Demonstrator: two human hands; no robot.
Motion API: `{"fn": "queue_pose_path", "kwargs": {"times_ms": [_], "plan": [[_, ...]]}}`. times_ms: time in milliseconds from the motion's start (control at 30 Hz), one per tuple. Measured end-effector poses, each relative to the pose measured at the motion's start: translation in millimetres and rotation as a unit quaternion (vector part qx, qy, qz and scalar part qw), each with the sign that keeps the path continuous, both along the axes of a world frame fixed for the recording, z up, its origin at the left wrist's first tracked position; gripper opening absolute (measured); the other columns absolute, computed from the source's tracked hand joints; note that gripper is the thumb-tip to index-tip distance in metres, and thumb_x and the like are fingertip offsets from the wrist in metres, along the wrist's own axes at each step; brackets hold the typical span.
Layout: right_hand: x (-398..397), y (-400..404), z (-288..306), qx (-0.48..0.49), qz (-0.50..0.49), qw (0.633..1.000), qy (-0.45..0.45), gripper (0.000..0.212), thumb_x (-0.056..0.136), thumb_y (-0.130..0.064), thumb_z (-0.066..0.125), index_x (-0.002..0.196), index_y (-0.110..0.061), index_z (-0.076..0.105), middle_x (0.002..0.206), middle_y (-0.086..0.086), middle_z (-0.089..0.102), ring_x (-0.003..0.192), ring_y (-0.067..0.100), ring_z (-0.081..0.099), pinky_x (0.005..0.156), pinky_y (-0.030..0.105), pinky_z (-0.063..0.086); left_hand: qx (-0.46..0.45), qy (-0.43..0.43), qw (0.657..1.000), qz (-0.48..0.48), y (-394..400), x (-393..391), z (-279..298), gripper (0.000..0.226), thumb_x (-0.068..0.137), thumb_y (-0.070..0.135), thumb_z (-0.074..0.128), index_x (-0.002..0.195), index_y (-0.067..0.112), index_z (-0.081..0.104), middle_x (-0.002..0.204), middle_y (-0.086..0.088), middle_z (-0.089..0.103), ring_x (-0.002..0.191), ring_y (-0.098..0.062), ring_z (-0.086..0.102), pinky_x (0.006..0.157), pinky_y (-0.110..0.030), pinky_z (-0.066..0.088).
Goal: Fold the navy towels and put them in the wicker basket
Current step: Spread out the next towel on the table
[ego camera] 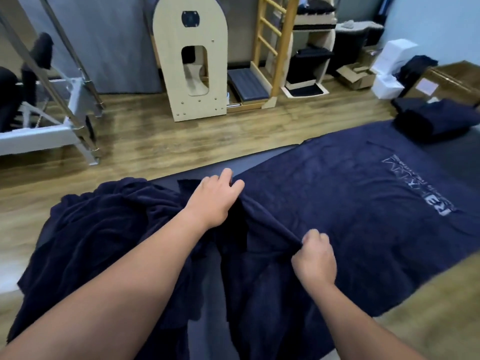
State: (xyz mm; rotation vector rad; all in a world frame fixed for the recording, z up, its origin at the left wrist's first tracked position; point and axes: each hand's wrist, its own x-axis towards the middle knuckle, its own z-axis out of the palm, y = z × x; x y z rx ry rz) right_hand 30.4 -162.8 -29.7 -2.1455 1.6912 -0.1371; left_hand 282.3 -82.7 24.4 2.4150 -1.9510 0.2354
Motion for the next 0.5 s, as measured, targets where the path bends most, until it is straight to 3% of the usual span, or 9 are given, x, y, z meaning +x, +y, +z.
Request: {"fn": "queue_pose_path", "kwargs": {"times_ms": [67, 133, 200, 267, 333, 433, 500], "plan": [[1.1, 6.0, -4.5, -0.061, 0.102, 0.993, -0.017, 0.017, 0.08, -0.006, 0.058, 0.085, -0.018, 0.047, 0.091, -0.002, 0.048, 0.079, 0.026, 0.056, 0.06, 0.034, 0.044, -0.009, 0.022, 1.0, -0.001, -14.9, -8.2, -8.7, 0.038, 0.065, -0.007, 0.059, 0.094, 0.012, 0.045, 0.097, -0.011, 0.044, 0.058, -0.027, 0.035, 0.055, -0.036, 0.025], [8.0, 20.9, -13.3, -0.074, 0.213, 0.974, -0.021, 0.012, 0.086, -0.024, 0.06, 0.092, -0.018, 0.053, 0.093, 0.001, 0.056, 0.081, 0.031, 0.064, 0.06, 0.036, 0.046, -0.011, 0.039, 0.999, -0.006, -29.0, -15.9, -16.3, 0.03, 0.07, -0.006, 0.059, 0.092, 0.011, 0.047, 0.096, -0.011, 0.047, 0.059, -0.028, 0.037, 0.055, -0.037, 0.028], [20.0, 38.6, -18.1, -0.001, 0.278, 0.96, 0.046, 0.04, 0.09, -0.053, 0.055, 0.114, -0.021, 0.051, 0.106, 0.005, 0.061, 0.096, 0.032, 0.065, 0.07, 0.038, 0.05, 0.003, 0.037, 0.999, -0.008, -39.6, -22.1, -19.5, 0.019, 0.078, -0.002, 0.059, 0.091, 0.011, 0.052, 0.095, -0.01, 0.051, 0.063, -0.027, 0.037, 0.058, -0.037, 0.03], [28.0, 53.3, -22.7, 0.077, 0.304, 0.94, 0.136, 0.063, 0.088, -0.063, 0.057, 0.132, -0.02, 0.041, 0.12, 0.009, 0.055, 0.109, 0.034, 0.059, 0.081, 0.041, 0.049, 0.027, 0.031, 0.999, -0.007, -49.4, -27.8, -18.6, 0.013, 0.084, 0.001, 0.053, 0.093, 0.011, 0.055, 0.099, -0.009, 0.05, 0.071, -0.026, 0.038, 0.062, -0.037, 0.031], [29.6, 58.4, -24.7, 0.079, 0.325, 0.928, 0.164, 0.053, 0.092, -0.046, 0.063, 0.133, -0.017, 0.045, 0.126, 0.01, 0.048, 0.114, 0.034, 0.053, 0.085, 0.043, 0.048, 0.093, 0.039, 0.995, 0.004, -55.2, -33.3, -12.0, 0.012, 0.087, 0.003, 0.049, 0.094, 0.013, 0.052, 0.101, -0.007, 0.048, 0.081, -0.028, 0.047, 0.065, -0.038, 0.034], [16.8, 43.0, -26.8, 0.069, 0.344, 0.926, 0.142, 0.02, 0.092, -0.012, 0.056, 0.112, -0.013, 0.059, 0.117, 0.008, 0.051, 0.109, 0.031, 0.053, 0.087, 0.042, 0.049, 0.226, 0.067, 0.972, 0.019, -56.0, -35.0, -10.5, 0.012, 0.087, 0.008, 0.051, 0.093, 0.018, 0.05, 0.103, -0.007, 0.058, 0.095, -0.033, 0.063, 0.067, -0.038, 0.042], [-1.3, 26.9, -28.7, 0.082, 0.32, 0.937, 0.117, 0.013, 0.092, -0.01, 0.053, 0.102, -0.014, 0.061, 0.111, 0.005, 0.052, 0.102, 0.028, 0.055, 0.086, 0.042, 0.051, 0.302, 0.094, 0.948, 0.022, -53.7, -36.4, -17.4, 0.007, 0.087, 0.012, 0.056, 0.089, 0.014, 0.05, 0.096, -0.006, 0.062, 0.086, -0.03, 0.065, 0.067, -0.038, 0.049]]}}
